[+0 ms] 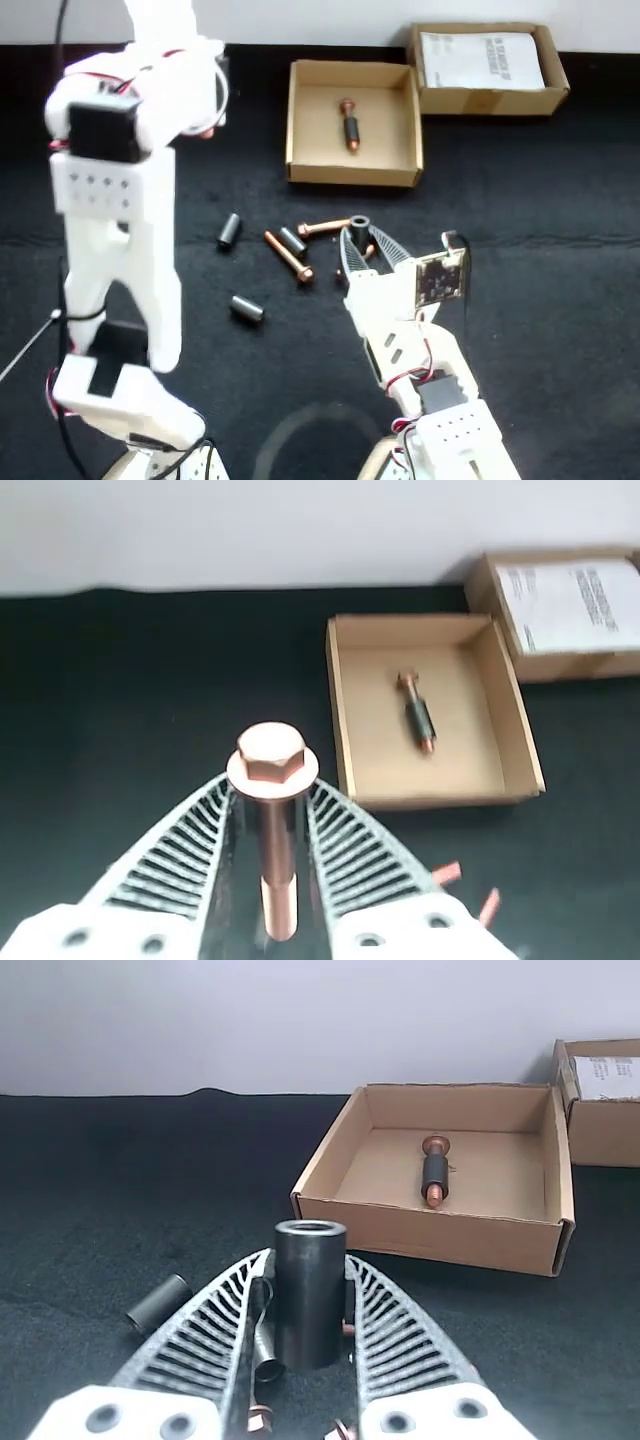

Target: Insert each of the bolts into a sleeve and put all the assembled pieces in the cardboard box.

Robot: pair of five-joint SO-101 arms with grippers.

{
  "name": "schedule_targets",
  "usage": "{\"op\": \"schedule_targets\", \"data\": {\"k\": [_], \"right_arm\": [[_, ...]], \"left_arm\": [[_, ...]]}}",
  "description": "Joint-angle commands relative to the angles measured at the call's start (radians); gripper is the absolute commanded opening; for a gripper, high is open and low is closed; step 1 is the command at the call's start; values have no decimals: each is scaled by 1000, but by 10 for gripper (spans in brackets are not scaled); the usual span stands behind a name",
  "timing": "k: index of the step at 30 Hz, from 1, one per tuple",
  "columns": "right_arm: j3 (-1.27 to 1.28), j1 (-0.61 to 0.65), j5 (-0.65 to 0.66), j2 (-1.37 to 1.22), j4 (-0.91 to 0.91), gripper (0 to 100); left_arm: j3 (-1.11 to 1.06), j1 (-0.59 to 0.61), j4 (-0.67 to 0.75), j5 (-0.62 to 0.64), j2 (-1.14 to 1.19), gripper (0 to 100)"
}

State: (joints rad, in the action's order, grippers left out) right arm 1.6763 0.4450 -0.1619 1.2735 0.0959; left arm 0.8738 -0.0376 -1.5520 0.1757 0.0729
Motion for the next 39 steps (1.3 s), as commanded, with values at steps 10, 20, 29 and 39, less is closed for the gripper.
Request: {"op": "schedule_targets", "data": {"k": [10, 20, 29, 39], "right_arm": [[111, 41, -14, -7, -1, 6], [110, 62, -14, -8, 10, 6], [120, 62, -14, -8, 147, 6], [120, 62, -14, -7, 147, 6]], "left_arm": [[38, -68, -215, -5, -255, 7], [-369, -248, -213, -89, -591, 7], [-848, -305, 3, -48, -875, 8], [-1580, -305, 695, -48, -1363, 8]]}}
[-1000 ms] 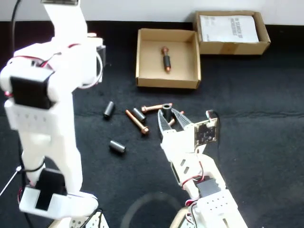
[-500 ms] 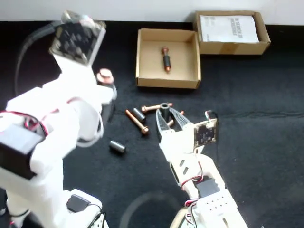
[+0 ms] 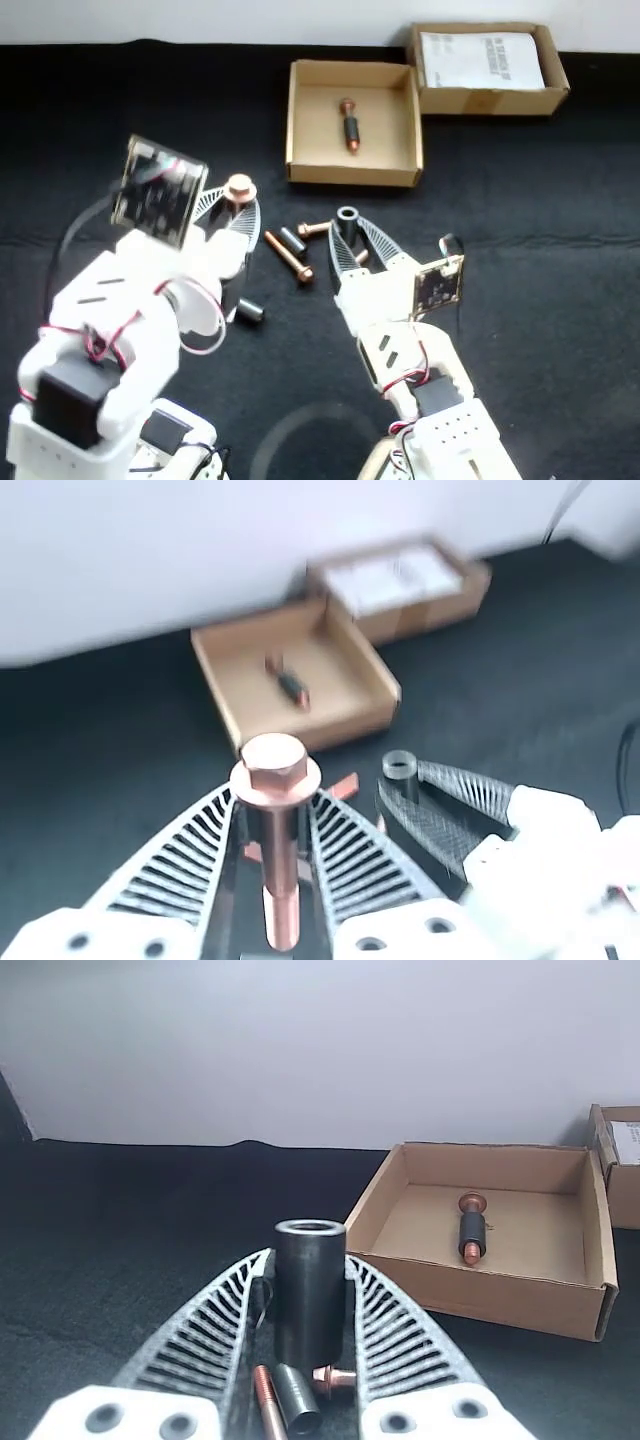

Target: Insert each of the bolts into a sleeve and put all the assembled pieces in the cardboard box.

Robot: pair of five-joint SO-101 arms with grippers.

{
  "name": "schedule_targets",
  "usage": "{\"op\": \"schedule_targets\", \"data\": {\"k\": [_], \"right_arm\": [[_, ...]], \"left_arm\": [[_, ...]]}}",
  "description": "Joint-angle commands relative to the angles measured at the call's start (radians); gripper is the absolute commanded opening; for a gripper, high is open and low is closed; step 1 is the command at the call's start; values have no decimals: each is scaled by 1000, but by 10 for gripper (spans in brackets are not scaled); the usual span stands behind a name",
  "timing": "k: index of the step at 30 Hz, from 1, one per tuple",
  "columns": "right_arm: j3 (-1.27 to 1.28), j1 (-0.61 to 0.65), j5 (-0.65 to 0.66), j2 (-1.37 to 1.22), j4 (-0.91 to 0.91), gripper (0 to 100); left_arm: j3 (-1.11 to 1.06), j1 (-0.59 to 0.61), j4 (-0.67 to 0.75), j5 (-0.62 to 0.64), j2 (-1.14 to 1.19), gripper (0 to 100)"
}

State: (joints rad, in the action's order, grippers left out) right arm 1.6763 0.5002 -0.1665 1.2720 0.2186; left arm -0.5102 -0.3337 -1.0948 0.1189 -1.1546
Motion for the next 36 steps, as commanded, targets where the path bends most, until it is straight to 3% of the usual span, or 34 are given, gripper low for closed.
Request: {"op": "schedule_targets", "data": {"k": [1, 5, 12, 24, 36], "right_arm": [[120, 5, -9, -5, 25, 6], [120, 5, -9, -5, 27, 6], [120, 4, -9, -7, 114, 6], [119, 4, -25, -91, 111, 6], [110, 5, -74, -433, 387, 6]], "left_arm": [[-262, -8, 311, 9, -174, 8], [-437, -8, 477, 9, -268, 8], [-503, -8, 517, 14, -266, 8], [-751, -16, 962, 15, -263, 8], [-541, -18, 1002, 144, 10, 8]]}}
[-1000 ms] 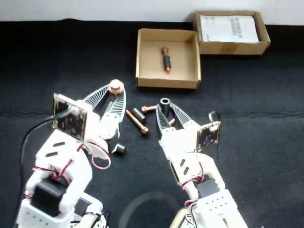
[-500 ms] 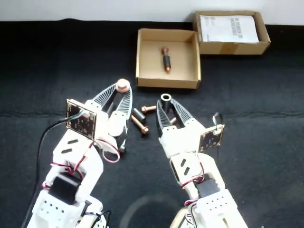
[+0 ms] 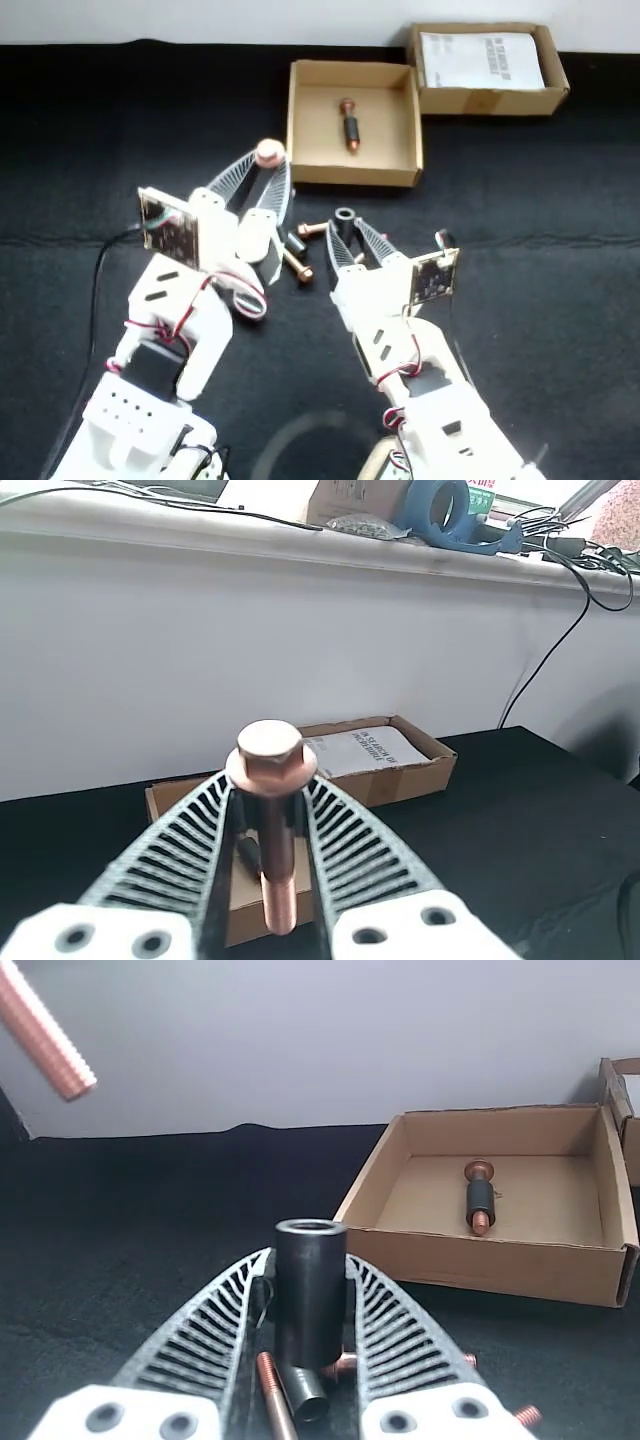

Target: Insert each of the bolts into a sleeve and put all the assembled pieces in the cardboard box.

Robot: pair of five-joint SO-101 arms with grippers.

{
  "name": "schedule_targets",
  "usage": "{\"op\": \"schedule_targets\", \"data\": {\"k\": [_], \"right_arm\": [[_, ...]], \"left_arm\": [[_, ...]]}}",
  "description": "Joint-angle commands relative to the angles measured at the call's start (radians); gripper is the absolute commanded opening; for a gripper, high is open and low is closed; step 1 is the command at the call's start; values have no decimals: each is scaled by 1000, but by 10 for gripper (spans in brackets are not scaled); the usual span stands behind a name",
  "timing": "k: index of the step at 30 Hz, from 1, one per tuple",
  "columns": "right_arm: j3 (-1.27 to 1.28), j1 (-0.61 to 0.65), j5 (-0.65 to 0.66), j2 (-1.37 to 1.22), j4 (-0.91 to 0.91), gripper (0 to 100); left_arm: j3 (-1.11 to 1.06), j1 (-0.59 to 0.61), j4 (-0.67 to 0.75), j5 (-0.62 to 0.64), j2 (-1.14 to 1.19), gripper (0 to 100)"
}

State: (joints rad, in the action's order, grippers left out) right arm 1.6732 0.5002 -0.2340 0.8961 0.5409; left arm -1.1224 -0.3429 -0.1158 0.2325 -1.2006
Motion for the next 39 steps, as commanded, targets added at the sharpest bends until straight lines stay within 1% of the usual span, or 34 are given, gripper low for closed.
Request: {"op": "schedule_targets", "data": {"k": [1, 5, 10, 18, 25, 28, 31, 32, 39], "right_arm": [[113, 5, -6, -81, 85, 6], [111, 5, -5, -156, 157, 6], [102, 5, -5, -219, 206, 6], [64, 5, -11, -298, 213, 6], [64, 5, -12, -309, 213, 6], [64, 5, -12, -309, 213, 6], [64, 5, -12, -309, 213, 6], [64, 5, -12, -309, 213, 6], [64, 5, -12, -309, 213, 6]], "left_arm": [[73, -10, 23, 43, 81, 8], [68, -51, 23, 71, 162, 8], [71, -93, 26, 138, 252, 8], [68, -107, 34, 143, 328, 8], [18, -108, 206, 123, 334, 8], [-54, -128, 282, 40, 328, 8], [-166, -160, 437, -43, 328, 8], [-189, -171, 470, -61, 328, 8], [-199, -182, 483, -71, 328, 8]]}}
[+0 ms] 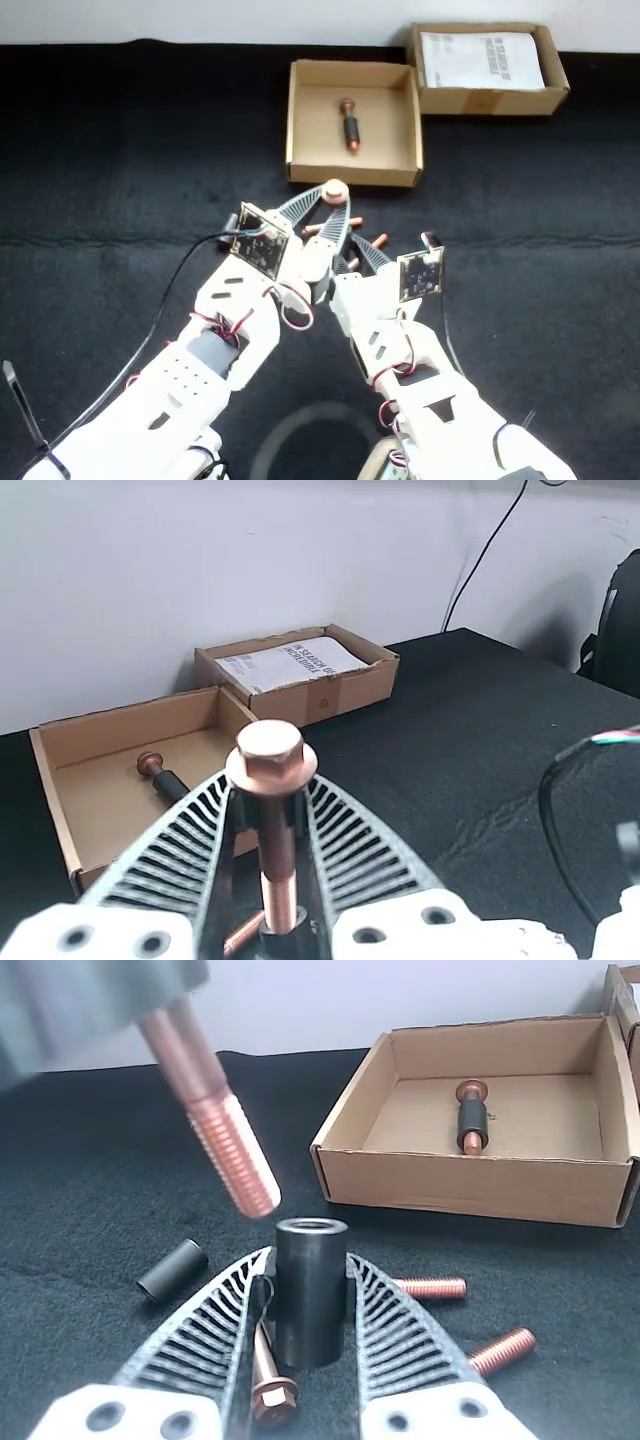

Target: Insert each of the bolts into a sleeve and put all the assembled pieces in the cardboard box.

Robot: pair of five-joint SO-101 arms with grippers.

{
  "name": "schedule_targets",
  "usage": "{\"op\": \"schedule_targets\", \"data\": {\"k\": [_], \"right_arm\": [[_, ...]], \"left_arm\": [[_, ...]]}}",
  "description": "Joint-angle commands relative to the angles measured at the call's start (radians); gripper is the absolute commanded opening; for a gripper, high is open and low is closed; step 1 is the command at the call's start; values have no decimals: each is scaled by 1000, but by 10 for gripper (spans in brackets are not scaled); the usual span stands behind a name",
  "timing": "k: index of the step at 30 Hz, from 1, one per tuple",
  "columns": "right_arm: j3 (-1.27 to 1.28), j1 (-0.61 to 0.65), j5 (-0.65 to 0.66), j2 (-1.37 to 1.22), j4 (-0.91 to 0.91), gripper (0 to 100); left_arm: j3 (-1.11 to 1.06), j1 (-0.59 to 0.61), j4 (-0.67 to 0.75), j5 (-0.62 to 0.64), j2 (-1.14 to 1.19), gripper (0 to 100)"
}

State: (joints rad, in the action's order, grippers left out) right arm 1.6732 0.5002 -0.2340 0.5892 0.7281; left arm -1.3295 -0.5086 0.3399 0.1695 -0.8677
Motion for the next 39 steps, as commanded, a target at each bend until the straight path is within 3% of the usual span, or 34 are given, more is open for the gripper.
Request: {"op": "schedule_targets", "data": {"k": [1, 9, 15, 27, 34, 39], "right_arm": [[64, 5, -12, -2, 25, 6], [70, 35, -5, 8, 28, 6], [113, 35, 46, 1, 137, 6], [113, 27, 97, -4, 122, 6], [113, 12, 100, -4, 206, 6], [113, 12, 100, -4, 205, 6]], "left_arm": [[8, -18, 28, -8, -5, 8], [19, -18, 26, -12, 2, 8], [28, -13, -6, -11, 2, 8], [74, 16, -44, -6, 4, 8], [225, 88, -307, 141, 42, 8], [315, 136, -330, 157, 162, 8]]}}
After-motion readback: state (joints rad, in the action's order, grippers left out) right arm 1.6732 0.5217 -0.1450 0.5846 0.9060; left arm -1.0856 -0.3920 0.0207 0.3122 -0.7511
